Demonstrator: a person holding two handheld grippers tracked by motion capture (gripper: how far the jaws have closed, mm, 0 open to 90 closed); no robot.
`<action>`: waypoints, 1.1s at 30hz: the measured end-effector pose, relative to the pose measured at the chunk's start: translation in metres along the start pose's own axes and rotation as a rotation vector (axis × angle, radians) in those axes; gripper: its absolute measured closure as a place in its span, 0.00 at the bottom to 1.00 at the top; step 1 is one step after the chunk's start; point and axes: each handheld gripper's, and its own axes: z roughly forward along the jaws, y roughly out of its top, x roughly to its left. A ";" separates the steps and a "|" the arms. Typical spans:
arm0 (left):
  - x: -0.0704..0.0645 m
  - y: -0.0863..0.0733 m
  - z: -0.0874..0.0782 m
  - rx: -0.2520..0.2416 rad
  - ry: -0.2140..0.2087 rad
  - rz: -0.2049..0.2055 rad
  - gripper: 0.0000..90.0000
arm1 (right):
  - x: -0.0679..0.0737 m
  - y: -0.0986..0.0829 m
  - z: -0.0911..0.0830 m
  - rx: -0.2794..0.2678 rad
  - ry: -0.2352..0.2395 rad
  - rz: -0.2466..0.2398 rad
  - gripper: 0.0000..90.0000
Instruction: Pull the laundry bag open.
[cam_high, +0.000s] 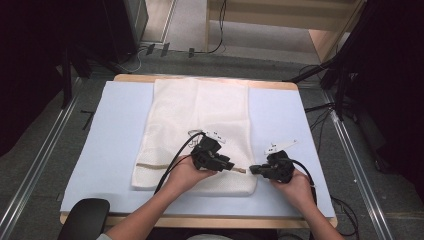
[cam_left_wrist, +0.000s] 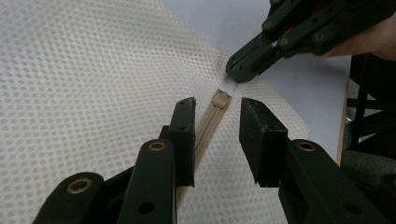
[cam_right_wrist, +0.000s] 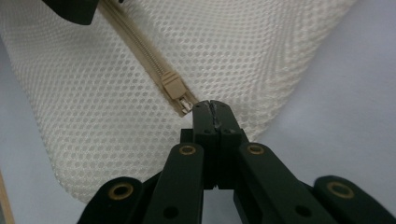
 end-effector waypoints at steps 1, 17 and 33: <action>-0.001 0.001 0.002 0.004 -0.004 0.007 0.75 | 0.002 0.000 0.002 0.002 -0.002 -0.020 1.00; 0.001 -0.002 0.044 0.078 -0.027 -0.031 0.85 | -0.001 0.000 0.001 0.006 0.019 0.007 1.00; -0.003 0.003 0.058 0.066 -0.044 -0.044 0.98 | -0.004 -0.001 0.003 -0.006 0.029 0.009 1.00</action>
